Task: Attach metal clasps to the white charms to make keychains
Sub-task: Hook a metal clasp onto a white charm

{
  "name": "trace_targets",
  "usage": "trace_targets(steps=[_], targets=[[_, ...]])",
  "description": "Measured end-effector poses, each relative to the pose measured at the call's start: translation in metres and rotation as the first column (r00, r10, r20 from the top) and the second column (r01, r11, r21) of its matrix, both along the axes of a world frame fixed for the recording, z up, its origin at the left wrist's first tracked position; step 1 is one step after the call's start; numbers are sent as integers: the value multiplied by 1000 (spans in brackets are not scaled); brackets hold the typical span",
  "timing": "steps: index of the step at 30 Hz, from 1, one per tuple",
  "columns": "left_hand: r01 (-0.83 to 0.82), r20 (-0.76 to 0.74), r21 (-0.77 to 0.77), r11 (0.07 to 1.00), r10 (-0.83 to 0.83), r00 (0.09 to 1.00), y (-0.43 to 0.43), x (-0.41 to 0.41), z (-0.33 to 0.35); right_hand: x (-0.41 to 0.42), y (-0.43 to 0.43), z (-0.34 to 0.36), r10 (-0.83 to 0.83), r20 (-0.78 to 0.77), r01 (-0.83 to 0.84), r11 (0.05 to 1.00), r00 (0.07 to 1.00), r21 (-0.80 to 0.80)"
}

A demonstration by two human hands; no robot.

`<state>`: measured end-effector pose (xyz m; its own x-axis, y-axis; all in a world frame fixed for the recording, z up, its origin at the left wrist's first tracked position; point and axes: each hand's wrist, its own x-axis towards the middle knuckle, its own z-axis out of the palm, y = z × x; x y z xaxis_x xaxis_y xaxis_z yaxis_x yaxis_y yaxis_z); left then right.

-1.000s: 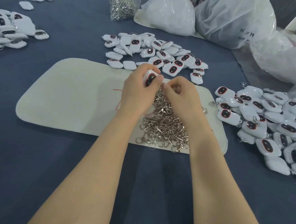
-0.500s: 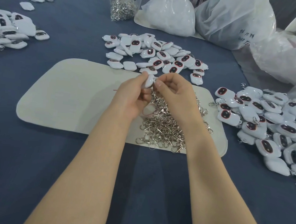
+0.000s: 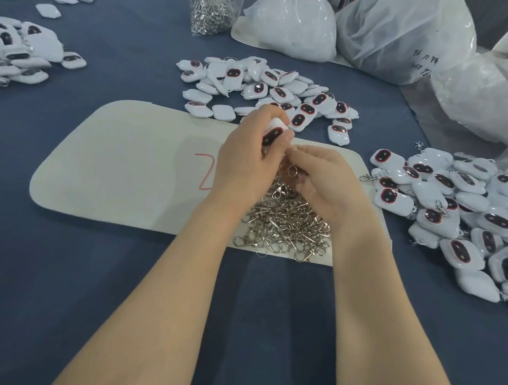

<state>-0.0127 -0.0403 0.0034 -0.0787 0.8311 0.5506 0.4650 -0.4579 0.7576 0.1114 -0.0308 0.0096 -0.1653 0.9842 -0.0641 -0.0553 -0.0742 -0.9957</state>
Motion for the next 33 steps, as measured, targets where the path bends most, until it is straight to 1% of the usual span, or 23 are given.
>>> trace_targets(steps=[2, 3, 4, 5, 6, 7, 8, 10, 13, 15, 16, 17, 19, 20, 21, 23, 25, 26, 28, 29, 30, 31, 33], targets=[[-30, 165, -50, 998, 38, 986, 2, 0, 2, -4, -2, 2, -23, -79, 26, 999, 997, 35], [-22, 310, -117, 993, 57, 949, 4, -1, 4, -7, -3, 3, -27, -102, 34, 997, 994, 67], [31, 477, -206, 978, 73, 876, 6, -1, 6, -9, -4, 4, -25, -97, 36, 993, 995, 109], [133, 640, -291, 947, 89, 763, 7, -2, 8, -11, -5, 5, -24, -59, 33, 987, 998, 156], [270, 776, -343, 900, 110, 621, 8, -3, 11, -13, -5, 5, -30, 1, 30, 978, 1000, 207], [400, 867, -356, 844, 138, 479, 8, -4, 12, -14, -6, 6, -46, 62, 29, 966, 997, 256], [497, 914, -348, 795, 170, 368, 7, -5, 13, -15, -6, 6, -67, 105, 33, 954, 992, 296], [607, 951, -306, 733, 203, 233, 6, -7, 13, -16, -7, 7, -98, 136, 47, 940, 986, 337], [661, 963, -267, 702, 224, 152, 6, -8, 13, -17, -8, 6, -135, 208, 49, 927, 969, 373], [644, 956, -292, 707, 226, 186, 6, -8, 12, -18, -7, 5, -161, 277, 47, 925, 947, 377], [606, 942, -332, 723, 219, 255, 7, -7, 11, -18, -6, 5, -174, 308, 51, 928, 935, 370], [530, 902, -391, 752, 200, 382, 8, -6, 10, -17, -5, 4, -184, 335, 56, 932, 924, 359], [276, 691, -470, 838, 155, 707, 10, -5, 7, -15, -3, 3, -191, 381, 62, 943, 905, 326], [142, 545, -446, 884, 143, 827, 10, -4, 5, -13, -2, 3, -188, 401, 62, 950, 897, 306], [37, 403, -381, 924, 130, 906, 8, -4, 4, -12, -2, 2, -179, 413, 61, 957, 893, 283], [-45, 147, -238, 970, 82, 986, 3, -3, 3, -7, 0, 0, -142, 407, 53, 974, 902, 222], [-26, -29, -162, 987, 21, 999, 2, -2, -1, -3, 2, -2, -83, 359, 35, 990, 930, 138], [-16, -69, -138, 990, 6, 998, 1, -2, -1, -2, 2, -3, -56, 307, 27, 995, 950, 98], [-8, -32, -108, 994, 5, 999, 2, -1, -1, -3, 1, -2, -49, 161, 40, 997, 986, 59], [-8, 64, -116, 993, 16, 998, 3, -1, 0, -5, 0, -1, -61, 94, 54, 996, 994, 71], [1, 210, -150, 989, 31, 977, 4, 0, 2, -7, -1, 1, -69, 45, 65, 993, 997, 97], [34, 382, -210, 977, 50, 923, 5, -1, 4, -9, -2, 2, -68, 23, 65, 989, 997, 130], [200, 681, -352, 915, 103, 725, 8, -4, 7, -13, -4, 3, -56, 69, 42, 979, 996, 198]])
